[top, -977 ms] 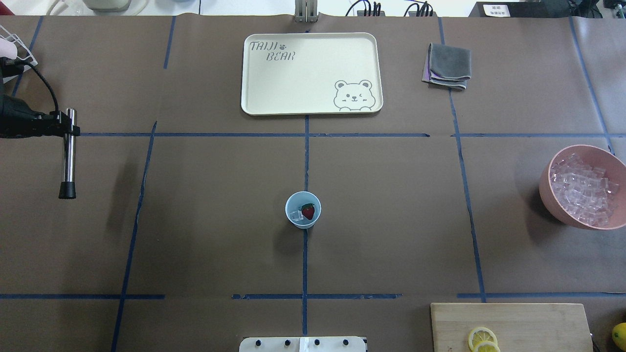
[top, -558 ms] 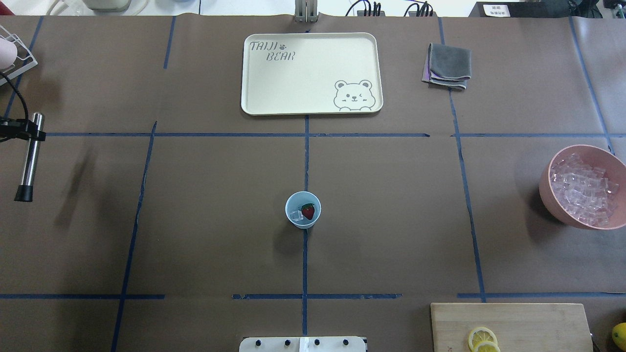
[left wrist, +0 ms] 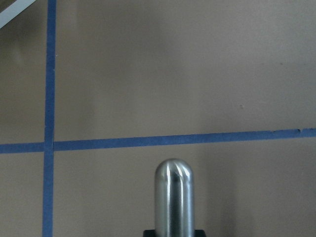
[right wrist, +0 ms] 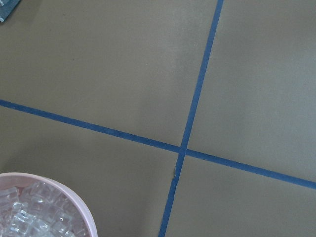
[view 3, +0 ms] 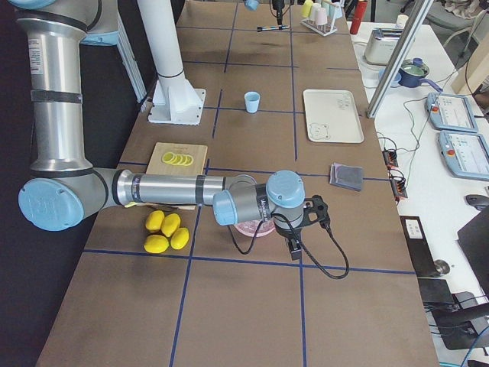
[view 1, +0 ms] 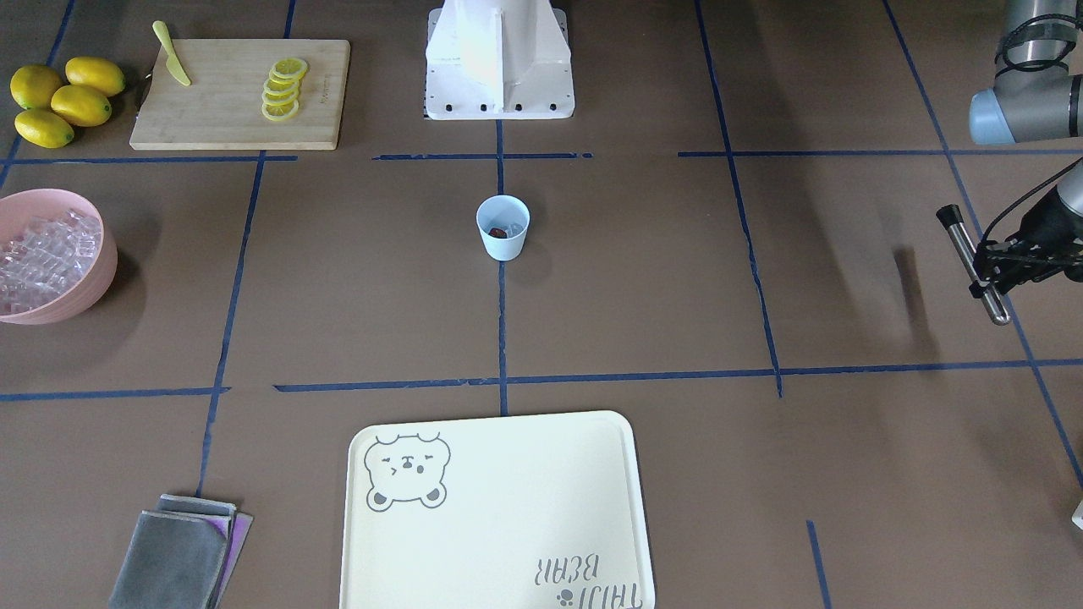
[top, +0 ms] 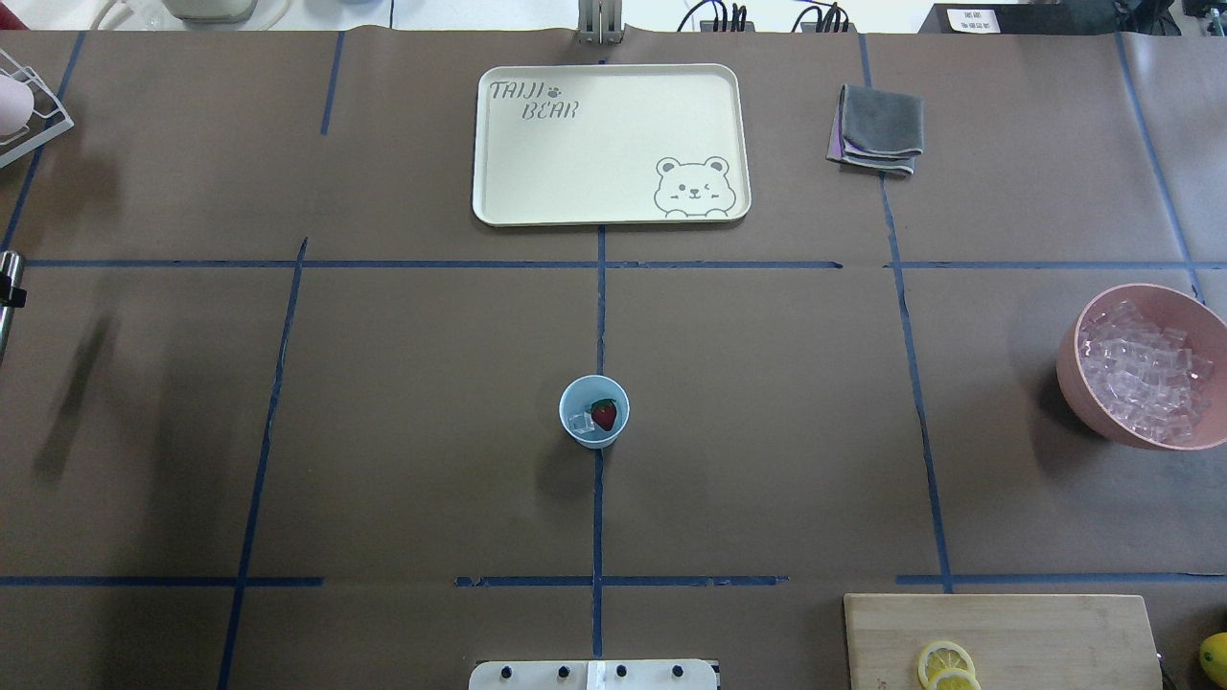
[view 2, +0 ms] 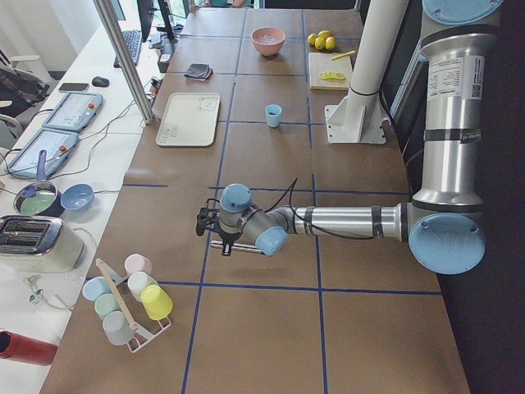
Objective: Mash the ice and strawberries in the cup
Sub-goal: 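Lower the rod with the left gripper near the table edge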
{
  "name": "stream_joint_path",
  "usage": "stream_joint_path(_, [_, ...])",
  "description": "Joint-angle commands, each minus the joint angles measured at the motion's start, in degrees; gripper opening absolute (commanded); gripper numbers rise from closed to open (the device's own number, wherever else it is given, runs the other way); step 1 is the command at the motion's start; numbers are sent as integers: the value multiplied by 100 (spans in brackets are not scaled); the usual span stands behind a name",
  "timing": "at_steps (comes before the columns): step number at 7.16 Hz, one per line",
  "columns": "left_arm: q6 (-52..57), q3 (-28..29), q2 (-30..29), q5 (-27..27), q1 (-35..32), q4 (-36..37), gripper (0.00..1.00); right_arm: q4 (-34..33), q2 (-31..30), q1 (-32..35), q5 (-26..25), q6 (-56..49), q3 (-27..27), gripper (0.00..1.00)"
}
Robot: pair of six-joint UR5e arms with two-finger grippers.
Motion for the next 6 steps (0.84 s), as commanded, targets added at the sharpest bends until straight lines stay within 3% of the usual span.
stream_joint_path(1, [3,3,27,-15,16,284,0,13,40,-2,-1,-7,-53,99])
stream_joint_path(6, [257,135,97,47,68,294,0,13,40,-2,-1,2,-45,99])
